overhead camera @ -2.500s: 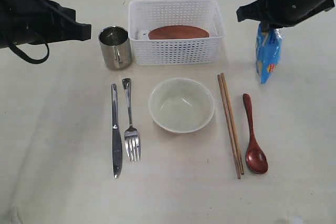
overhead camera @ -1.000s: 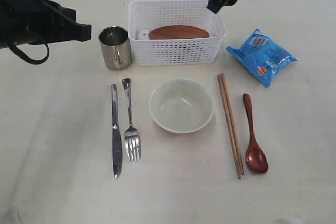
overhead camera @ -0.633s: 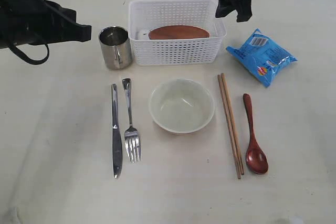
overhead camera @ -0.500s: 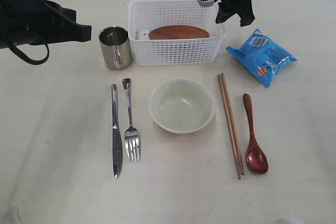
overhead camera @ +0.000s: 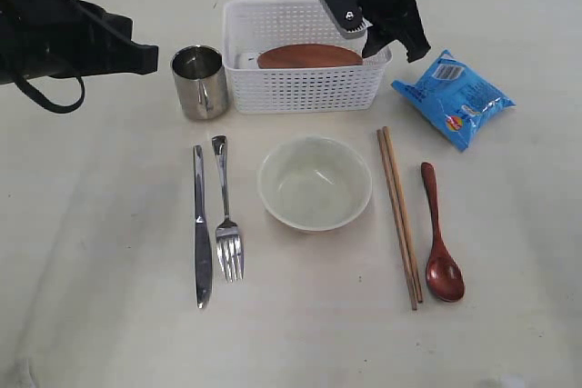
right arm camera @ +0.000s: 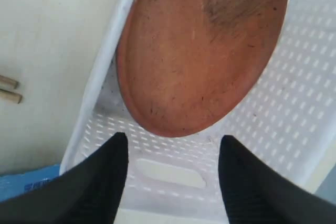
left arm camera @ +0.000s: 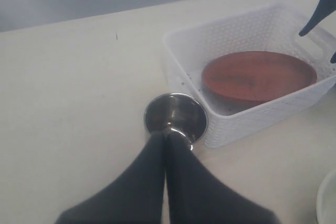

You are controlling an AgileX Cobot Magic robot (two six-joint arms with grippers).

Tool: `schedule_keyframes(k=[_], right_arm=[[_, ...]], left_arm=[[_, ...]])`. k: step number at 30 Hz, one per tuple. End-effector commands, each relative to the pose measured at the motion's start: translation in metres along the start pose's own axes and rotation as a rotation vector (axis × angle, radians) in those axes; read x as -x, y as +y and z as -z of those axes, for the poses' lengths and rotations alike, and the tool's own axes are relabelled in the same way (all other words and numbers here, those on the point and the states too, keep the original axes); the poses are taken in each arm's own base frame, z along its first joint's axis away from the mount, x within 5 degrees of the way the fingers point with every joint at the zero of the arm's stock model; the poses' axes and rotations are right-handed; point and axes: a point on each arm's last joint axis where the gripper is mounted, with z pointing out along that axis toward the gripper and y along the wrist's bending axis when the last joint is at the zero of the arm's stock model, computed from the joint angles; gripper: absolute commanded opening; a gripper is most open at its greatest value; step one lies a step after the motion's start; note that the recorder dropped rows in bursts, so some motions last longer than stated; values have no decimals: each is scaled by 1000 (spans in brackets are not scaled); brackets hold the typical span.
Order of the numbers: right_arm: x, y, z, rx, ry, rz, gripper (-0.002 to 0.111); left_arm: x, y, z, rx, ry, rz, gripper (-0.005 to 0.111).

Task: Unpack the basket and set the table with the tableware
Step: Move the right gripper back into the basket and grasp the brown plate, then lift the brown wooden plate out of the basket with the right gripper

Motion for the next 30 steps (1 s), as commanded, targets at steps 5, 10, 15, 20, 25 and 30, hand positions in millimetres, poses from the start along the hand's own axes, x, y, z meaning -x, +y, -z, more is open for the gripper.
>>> schedule_keyframes(k=[5, 10, 15, 20, 25, 30], right_arm=[[4, 1, -5, 21, -44, 73, 51], [4, 4, -5, 54, -52, 76, 51], [4, 4, -5, 53, -52, 90, 51], [4, 5, -15, 63, -54, 105, 51], [3, 7, -34, 78, -56, 117, 51], [2, 8, -49, 74, -53, 109, 51]], left_arm=[[-2, 1, 0, 6, 2, -11, 0], [-1, 2, 0, 9, -4, -11, 0], [-1, 2, 0, 14, -11, -11, 0], [-1, 2, 0, 14, -11, -11, 0], [-1, 2, 0, 14, -11, -11, 0], [0, 2, 0, 17, -17, -11, 0]])
